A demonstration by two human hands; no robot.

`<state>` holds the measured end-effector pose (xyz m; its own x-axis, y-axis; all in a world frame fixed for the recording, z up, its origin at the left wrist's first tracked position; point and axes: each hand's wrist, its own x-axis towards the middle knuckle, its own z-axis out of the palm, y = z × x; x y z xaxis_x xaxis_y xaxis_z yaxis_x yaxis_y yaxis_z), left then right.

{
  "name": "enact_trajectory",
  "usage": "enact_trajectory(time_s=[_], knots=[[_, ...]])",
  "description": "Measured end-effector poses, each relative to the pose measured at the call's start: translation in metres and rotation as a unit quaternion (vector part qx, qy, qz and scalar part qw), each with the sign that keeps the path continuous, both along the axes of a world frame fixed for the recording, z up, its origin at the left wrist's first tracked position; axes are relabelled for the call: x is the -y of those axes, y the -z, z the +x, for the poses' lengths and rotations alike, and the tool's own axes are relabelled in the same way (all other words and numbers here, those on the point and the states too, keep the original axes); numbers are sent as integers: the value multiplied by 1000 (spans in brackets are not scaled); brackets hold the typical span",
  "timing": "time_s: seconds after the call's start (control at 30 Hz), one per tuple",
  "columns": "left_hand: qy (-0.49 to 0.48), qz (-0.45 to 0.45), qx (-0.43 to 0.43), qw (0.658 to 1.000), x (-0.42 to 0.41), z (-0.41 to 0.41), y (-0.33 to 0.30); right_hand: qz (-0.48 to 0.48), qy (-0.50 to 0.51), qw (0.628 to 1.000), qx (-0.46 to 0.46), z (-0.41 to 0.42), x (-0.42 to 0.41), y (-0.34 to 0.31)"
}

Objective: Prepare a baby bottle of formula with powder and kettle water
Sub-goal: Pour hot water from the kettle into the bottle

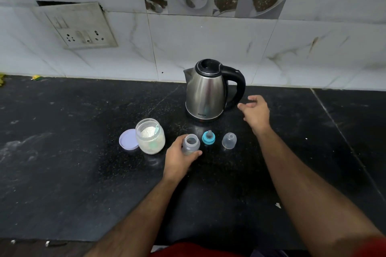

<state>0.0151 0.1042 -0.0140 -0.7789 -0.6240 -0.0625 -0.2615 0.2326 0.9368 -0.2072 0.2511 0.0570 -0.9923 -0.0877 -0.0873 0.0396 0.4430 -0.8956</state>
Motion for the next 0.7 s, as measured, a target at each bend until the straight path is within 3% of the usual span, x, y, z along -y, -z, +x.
enact_trajectory(time_s=[0.43,0.7], knots=[[-30,-10,-3,999,-5,-24,-2,-81,-106,991,20,-75,39,0],[-37,-10,11,999,-3,-28,2,-133,-61,988,58,-79,53,21]])
